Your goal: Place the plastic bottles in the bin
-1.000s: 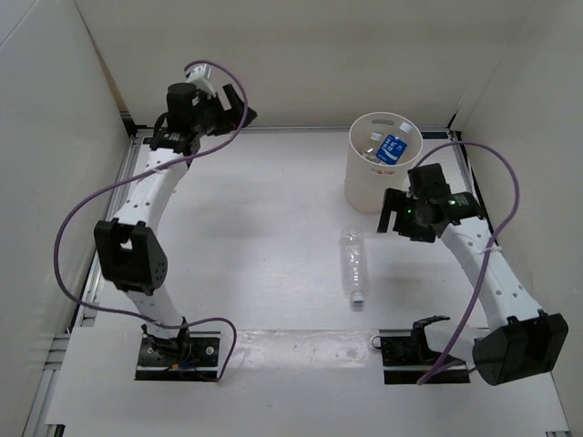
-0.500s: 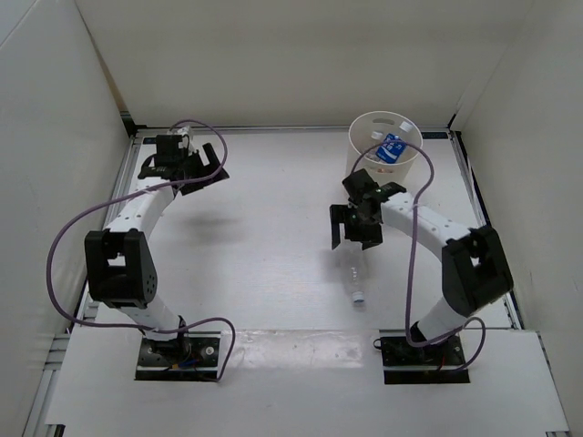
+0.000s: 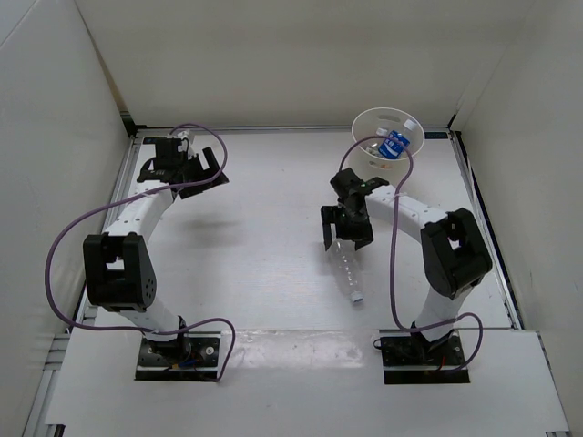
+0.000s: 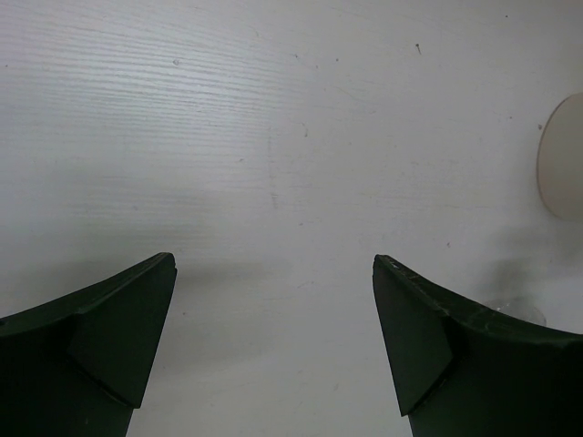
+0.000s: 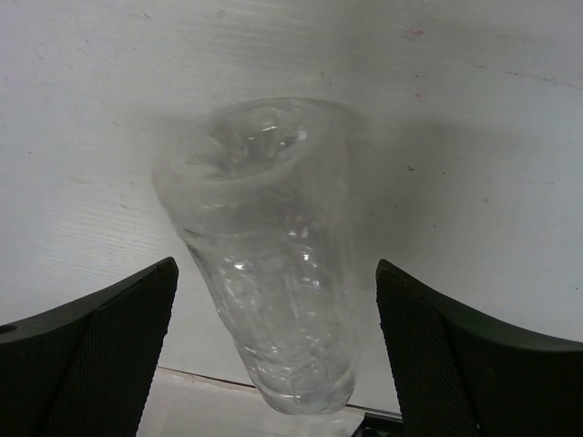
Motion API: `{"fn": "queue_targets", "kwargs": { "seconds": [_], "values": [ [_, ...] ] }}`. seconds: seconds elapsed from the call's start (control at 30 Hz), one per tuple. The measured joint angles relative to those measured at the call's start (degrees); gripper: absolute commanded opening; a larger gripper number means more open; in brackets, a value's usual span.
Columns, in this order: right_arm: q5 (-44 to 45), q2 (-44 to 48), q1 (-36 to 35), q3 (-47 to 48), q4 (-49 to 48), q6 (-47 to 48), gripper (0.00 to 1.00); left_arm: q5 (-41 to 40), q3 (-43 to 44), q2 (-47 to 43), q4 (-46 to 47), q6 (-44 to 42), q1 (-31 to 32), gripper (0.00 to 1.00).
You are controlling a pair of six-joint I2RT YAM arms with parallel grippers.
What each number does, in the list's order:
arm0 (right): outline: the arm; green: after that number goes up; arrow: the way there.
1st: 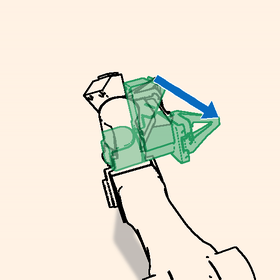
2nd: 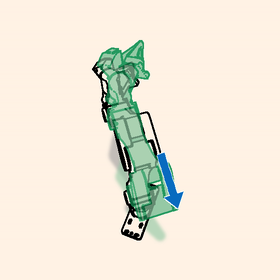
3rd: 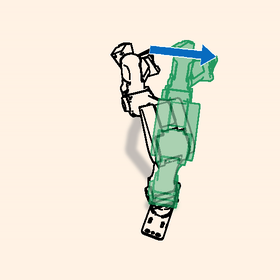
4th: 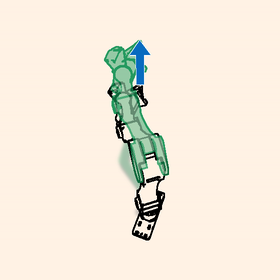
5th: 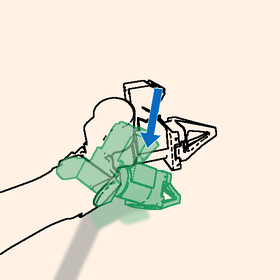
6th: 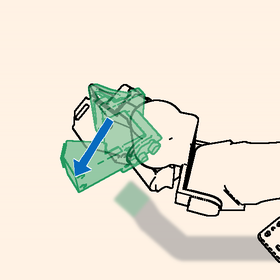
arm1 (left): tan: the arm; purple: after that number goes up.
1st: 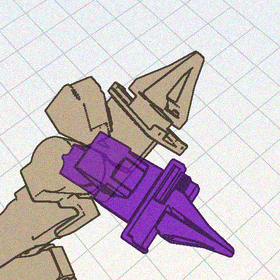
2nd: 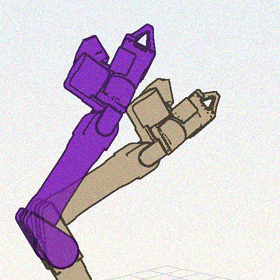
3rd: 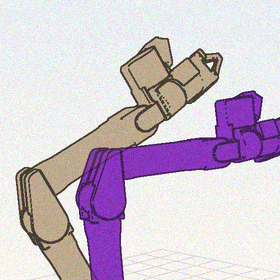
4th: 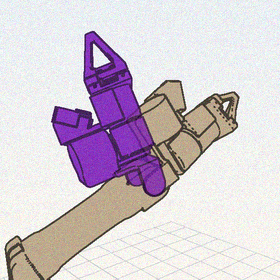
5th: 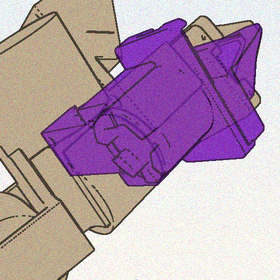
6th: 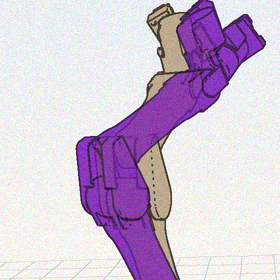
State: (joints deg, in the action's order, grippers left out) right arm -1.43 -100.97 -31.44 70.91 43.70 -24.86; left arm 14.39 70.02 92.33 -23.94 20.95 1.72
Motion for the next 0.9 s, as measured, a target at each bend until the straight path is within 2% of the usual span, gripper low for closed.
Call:
{"fn": "queue_targets", "kwargs": {
  "seconds": [0.17, 0.33, 0.43, 0.47, 0.67, 0.83, 0.9],
  "values": [
    [1.3, -1.0, -2.5, 0.0, 0.7, 0.7, 0.90, 0.0, -0.3, 0.0, -0.1, -0.3, 0.0, 1.00],
    [2.2, -2.3, -4.3, 0.2, 2.0, 1.4, 0.76, -0.1, -0.5, -0.4, -0.4, -0.8, 0.0, 1.00],
    [2.6, -3.1, -4.0, 0.2, 2.7, 1.6, 0.73, -0.3, -1.2, -1.1, -0.7, -1.0, 0.0, 1.00],
    [2.6, -3.3, -3.8, 0.2, 2.8, 1.5, 0.67, -0.4, -1.4, -1.3, -0.9, -1.0, 0.0, 1.00],
    [3.5, -3.3, -4.1, 1.4, 4.5, 2.2, 0.59, -1.4, -2.6, -2.3, -1.4, -1.0, 0.0, 1.00],
    [5.6, -2.1, -6.1, 3.6, 6.2, 2.7, 0.46, -1.9, -2.9, -2.6, -1.4, -0.7, -0.2, 1.00],
    [6.6, -0.1, -7.8, 4.2, 6.8, 2.9, 0.33, -1.9, -2.9, -2.6, -1.4, -0.5, -0.3, 1.00]
  ]
}}
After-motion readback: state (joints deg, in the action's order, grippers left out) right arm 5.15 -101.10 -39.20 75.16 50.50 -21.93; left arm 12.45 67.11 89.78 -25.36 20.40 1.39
